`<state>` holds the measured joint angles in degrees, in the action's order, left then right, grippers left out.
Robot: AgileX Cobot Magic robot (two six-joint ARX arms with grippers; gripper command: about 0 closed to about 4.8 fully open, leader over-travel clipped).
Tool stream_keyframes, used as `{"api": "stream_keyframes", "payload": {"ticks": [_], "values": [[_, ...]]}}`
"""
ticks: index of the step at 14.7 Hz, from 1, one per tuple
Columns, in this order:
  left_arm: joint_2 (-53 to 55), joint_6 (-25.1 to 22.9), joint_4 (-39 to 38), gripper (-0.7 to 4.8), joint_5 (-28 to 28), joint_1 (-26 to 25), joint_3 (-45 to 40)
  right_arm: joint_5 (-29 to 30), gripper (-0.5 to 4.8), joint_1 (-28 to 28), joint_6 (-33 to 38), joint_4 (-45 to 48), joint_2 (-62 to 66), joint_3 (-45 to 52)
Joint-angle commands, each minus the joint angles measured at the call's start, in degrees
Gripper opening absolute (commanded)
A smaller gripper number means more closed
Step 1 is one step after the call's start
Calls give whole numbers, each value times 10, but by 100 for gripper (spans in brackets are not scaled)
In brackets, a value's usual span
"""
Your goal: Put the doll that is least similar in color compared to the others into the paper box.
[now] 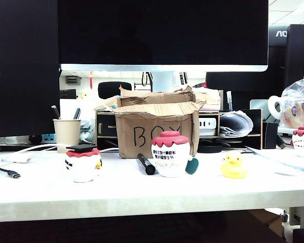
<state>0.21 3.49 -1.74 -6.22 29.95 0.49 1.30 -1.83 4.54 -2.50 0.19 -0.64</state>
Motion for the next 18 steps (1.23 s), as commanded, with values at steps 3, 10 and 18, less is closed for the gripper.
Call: {"api": "stream_keyframes", "payload": {"ticks": [3,10,18], "values": [[0,0,5,-5,0,8,0,1,-5,0,-1,7,0,4],[43,-1,6,-5,-2,9,0,47,-5,-1,22,12,0,4],[92,0,1,-5,0,17,0,246,-5,-1,256,-29,5,-21]]}}
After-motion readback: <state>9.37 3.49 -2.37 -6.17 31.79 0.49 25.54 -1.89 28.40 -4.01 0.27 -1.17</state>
